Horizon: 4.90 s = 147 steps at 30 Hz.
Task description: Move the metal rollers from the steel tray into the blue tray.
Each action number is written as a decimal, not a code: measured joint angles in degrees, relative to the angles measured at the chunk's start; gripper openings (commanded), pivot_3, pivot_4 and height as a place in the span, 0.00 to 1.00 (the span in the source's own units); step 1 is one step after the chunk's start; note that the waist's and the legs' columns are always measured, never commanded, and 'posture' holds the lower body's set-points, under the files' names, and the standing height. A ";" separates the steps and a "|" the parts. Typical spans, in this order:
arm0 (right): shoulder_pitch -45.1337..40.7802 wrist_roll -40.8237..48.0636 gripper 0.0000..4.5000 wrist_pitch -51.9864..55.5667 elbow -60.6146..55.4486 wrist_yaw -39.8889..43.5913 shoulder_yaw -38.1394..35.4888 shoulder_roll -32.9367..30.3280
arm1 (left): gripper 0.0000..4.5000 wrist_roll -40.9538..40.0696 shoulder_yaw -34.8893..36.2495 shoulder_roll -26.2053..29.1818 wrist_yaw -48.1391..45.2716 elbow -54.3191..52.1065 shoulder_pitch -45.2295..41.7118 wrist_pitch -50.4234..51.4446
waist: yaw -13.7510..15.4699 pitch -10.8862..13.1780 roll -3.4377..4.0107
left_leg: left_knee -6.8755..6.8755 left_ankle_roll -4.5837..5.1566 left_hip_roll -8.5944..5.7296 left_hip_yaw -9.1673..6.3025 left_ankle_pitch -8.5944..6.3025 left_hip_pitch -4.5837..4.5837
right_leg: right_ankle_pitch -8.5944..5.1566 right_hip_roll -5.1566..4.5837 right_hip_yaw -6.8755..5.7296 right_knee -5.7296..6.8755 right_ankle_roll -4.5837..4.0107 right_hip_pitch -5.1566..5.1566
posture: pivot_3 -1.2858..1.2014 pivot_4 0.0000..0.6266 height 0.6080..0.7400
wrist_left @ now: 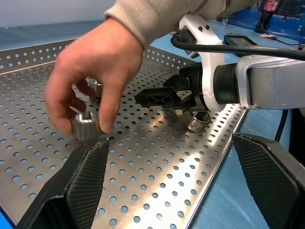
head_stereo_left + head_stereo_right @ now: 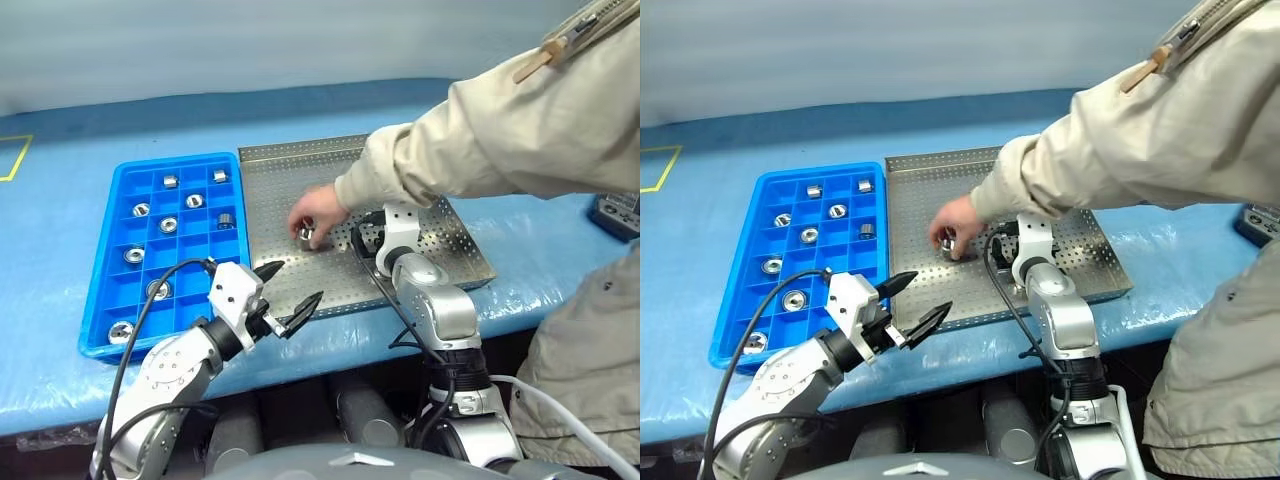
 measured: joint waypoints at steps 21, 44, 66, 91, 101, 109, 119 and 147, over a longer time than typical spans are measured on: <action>-4.71 1.09 1.00 -1.91 -1.99 5.95 6.86 2.47 | 1.00 0.59 1.20 -0.59 4.17 -0.16 2.38 -1.80 | 0.76 0.02 0.03 | -0.23 0.00 0.01 -0.01 0.00 0.05 | -0.04 0.01 -0.01 -0.01 -0.07 -0.06 | 0.53 0.24 1.00; -3.91 -1.57 0.59 -9.82 11.73 9.56 11.22 2.29 | 1.00 0.58 1.59 -0.85 5.93 -2.48 5.63 -2.91 | 5.07 0.02 0.04 | -0.41 0.00 0.01 0.03 0.00 0.06 | -0.07 0.01 -0.02 -0.14 -0.12 -0.10 | 0.54 0.24 1.00; -14.63 -0.26 0.38 -7.06 3.69 16.36 15.74 5.24 | 1.00 2.73 7.46 -2.77 9.66 -4.50 15.65 -8.92 | 7.02 0.04 0.06 | -0.67 0.00 0.07 0.04 0.00 0.10 | -0.16 0.02 -0.08 -0.20 -0.26 -0.16 | 0.61 0.24 1.00; -25.49 -1.71 0.38 -25.99 38.14 22.65 20.94 10.05 | 1.00 6.61 7.14 -6.57 13.91 -9.10 26.52 -12.12 | 12.84 0.07 0.11 | -0.88 -0.02 0.19 0.10 -0.02 0.05 | -0.19 0.05 -0.20 -0.66 -0.31 -0.11 | 0.67 0.24 1.00; -28.78 -0.69 0.74 -29.30 45.40 23.85 19.69 10.19 | 1.00 6.91 6.84 -6.63 13.52 -9.10 26.58 -13.13 | 13.55 0.03 0.12 | -0.83 -0.03 0.20 0.10 -0.03 0.13 | -0.19 0.04 -0.21 -0.67 -0.31 -0.04 | 0.66 0.24 1.00; -28.66 1.13 0.99 -28.07 43.90 19.97 16.69 10.13 | 1.00 6.66 6.85 -6.47 11.93 -8.97 24.50 -13.17 | 13.67 0.05 0.19 | -0.82 -0.03 0.20 0.10 -0.03 0.02 | -0.19 0.04 -0.23 -0.69 -0.31 -0.08 | 0.63 0.24 1.00; -22.97 1.01 0.99 -25.00 31.18 6.61 5.27 7.04 | 1.00 4.48 5.88 -4.80 8.31 -6.13 17.80 -12.03 | 12.18 0.06 0.22 | -0.84 0.01 0.21 0.12 -0.08 -0.02 | -0.18 0.05 -0.23 -0.72 -0.30 -0.09 | 0.58 0.24 1.00; -19.01 2.54 0.99 -21.21 36.33 -21.32 -8.00 10.11 | 1.00 2.09 3.71 -2.49 3.51 -0.47 9.19 -8.52 | 5.02 -0.12 0.44 | -0.53 0.08 0.18 0.06 -0.04 0.21 | -0.18 0.10 -0.17 -0.07 -0.31 0.05 | 0.53 0.24 1.00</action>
